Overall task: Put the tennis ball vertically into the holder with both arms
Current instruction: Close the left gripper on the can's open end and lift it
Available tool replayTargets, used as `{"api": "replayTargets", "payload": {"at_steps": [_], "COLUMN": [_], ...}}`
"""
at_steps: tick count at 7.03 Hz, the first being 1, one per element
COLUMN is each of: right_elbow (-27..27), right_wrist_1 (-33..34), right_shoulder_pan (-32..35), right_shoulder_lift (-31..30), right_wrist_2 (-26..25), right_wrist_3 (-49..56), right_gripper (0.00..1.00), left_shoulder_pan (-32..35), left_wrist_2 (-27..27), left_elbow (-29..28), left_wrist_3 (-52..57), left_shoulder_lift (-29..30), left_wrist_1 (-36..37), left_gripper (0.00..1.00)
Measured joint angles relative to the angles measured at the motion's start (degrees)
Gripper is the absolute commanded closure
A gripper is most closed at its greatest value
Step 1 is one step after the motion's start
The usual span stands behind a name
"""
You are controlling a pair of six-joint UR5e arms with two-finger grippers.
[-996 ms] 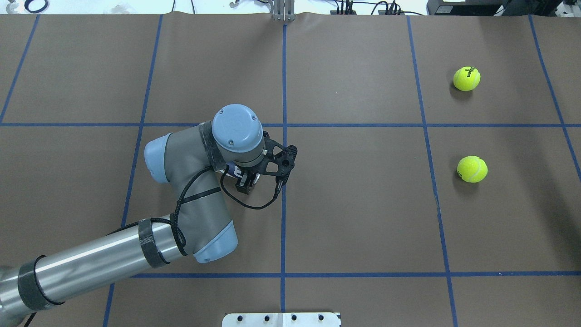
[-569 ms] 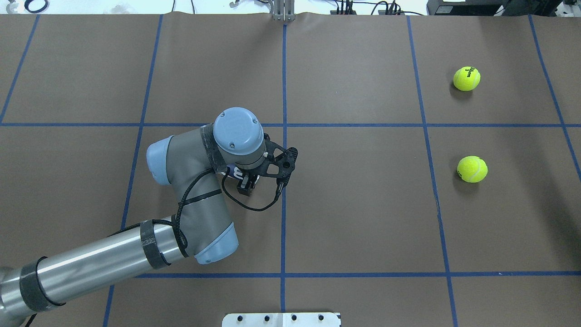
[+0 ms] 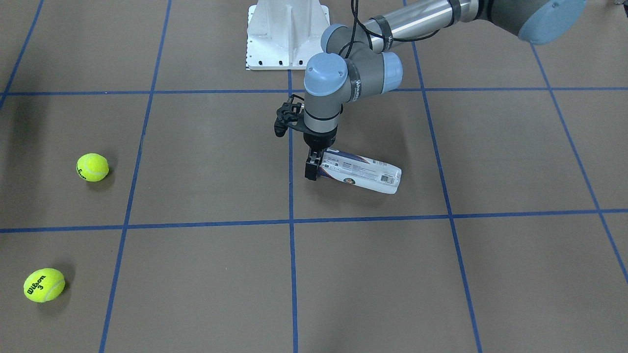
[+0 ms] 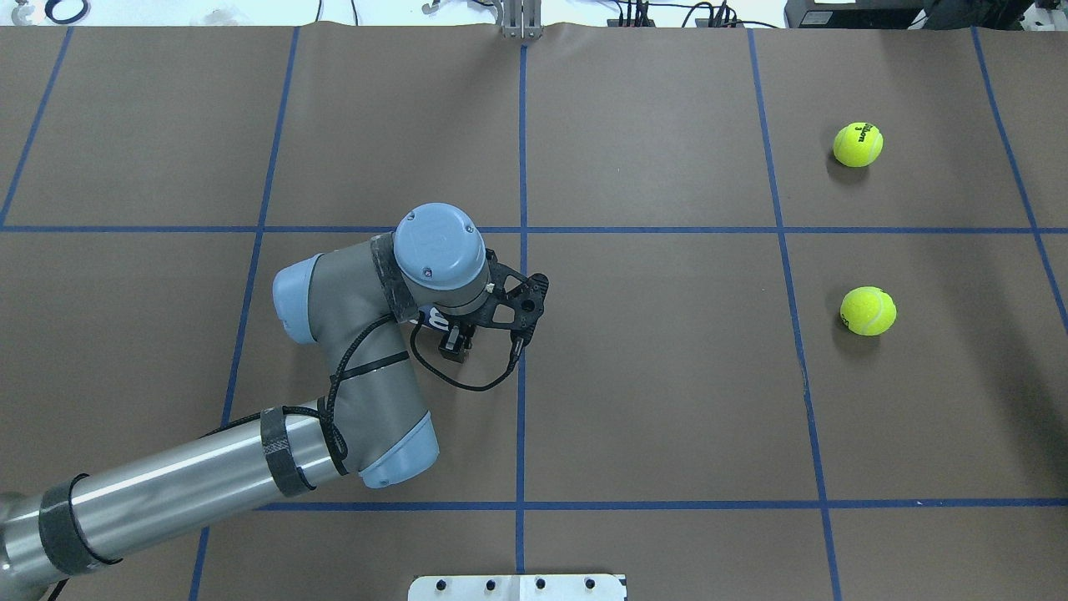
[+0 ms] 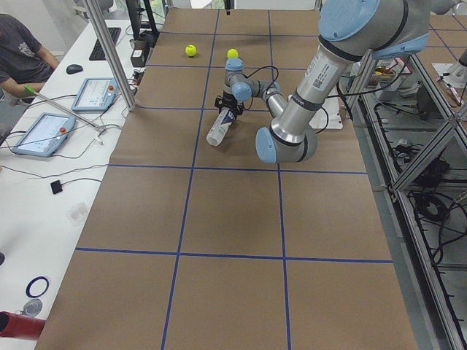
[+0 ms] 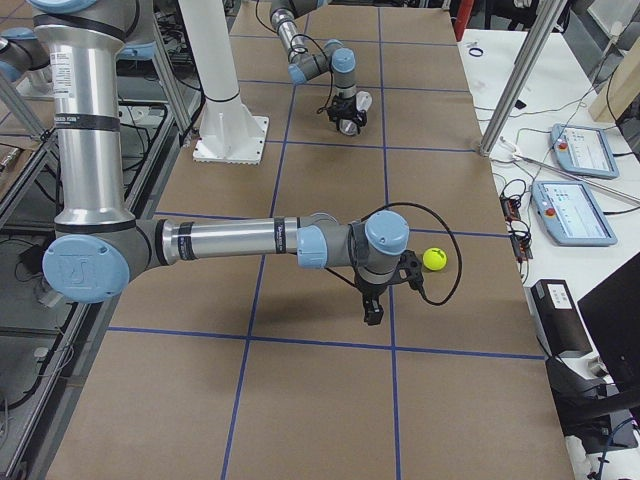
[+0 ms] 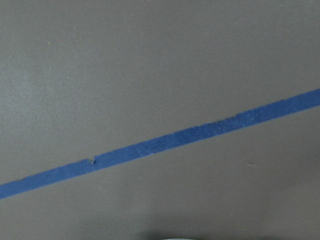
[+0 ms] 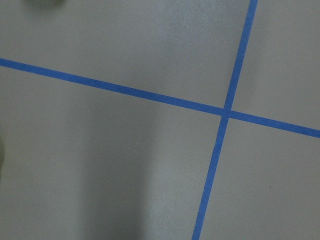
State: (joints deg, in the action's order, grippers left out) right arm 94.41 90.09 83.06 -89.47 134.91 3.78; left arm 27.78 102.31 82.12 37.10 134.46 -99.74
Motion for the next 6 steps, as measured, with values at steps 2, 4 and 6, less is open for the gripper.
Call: {"api": "replayTargets", "payload": {"at_steps": [2, 4, 6], "right_elbow": [-0.01, -0.01, -0.01], "right_wrist_1": [0.00, 0.00, 0.00], "right_shoulder_pan": [0.00, -0.05, -0.04], "right_shoulder_lift": [0.00, 0.00, 0.02], "right_wrist_2": [0.00, 0.00, 0.00], "right_wrist_3": [0.00, 0.00, 0.00], "right_gripper": [0.01, 0.01, 0.01], "left_shoulder_pan": [0.00, -0.05, 0.13], "left_wrist_2": [-0.30, -0.92, -1.10], "left_elbow": [-0.02, -0.01, 0.71], "left_wrist_3": [-0.01, -0.05, -0.18], "left_shoulder_lift": [0.02, 0.05, 0.31], "left_wrist_1": [-0.04, -0.19, -2.15], "left_gripper": [0.21, 0.22, 0.22]}}
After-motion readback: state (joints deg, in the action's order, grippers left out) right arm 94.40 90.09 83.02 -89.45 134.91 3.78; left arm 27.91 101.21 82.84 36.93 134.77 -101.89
